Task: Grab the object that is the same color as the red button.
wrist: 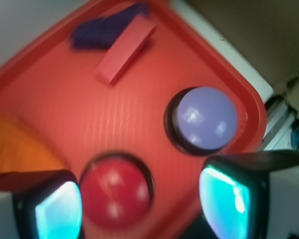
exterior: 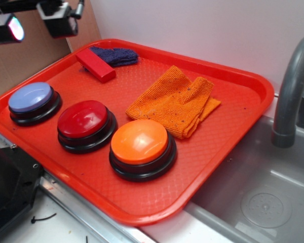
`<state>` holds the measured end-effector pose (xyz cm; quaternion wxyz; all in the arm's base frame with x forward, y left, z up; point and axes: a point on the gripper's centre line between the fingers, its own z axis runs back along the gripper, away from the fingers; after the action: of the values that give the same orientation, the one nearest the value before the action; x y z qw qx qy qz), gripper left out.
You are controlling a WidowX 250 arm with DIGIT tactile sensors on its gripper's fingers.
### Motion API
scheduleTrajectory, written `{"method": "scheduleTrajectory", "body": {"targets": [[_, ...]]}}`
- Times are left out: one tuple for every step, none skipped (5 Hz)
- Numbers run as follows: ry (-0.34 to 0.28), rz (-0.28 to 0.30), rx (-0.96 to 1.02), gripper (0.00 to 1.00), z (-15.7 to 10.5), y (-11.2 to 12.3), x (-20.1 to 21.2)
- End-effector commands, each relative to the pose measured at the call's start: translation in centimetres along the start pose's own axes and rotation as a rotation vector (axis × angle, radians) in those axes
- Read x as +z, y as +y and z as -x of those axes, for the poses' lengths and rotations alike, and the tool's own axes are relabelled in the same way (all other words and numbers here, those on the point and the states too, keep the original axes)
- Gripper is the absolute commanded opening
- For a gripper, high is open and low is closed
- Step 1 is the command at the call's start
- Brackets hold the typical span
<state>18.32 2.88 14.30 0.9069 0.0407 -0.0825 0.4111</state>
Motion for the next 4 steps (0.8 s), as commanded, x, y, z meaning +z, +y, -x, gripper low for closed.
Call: {"method": "scheduleTrajectory", "body": {"targets": [[-0.048, -0.024, 0.471, 1.0, -4.4, 1.1, -3.6], [-0.055, -0.027, 0.535, 1.0, -7.0, 1.2, -6.7], [-0.052, 0.02, 0.513, 1.0, -8.9, 0.3, -8.6], [-0.075, 0.028, 0.499, 1.0, -10.3, -1.0, -9.9]]}}
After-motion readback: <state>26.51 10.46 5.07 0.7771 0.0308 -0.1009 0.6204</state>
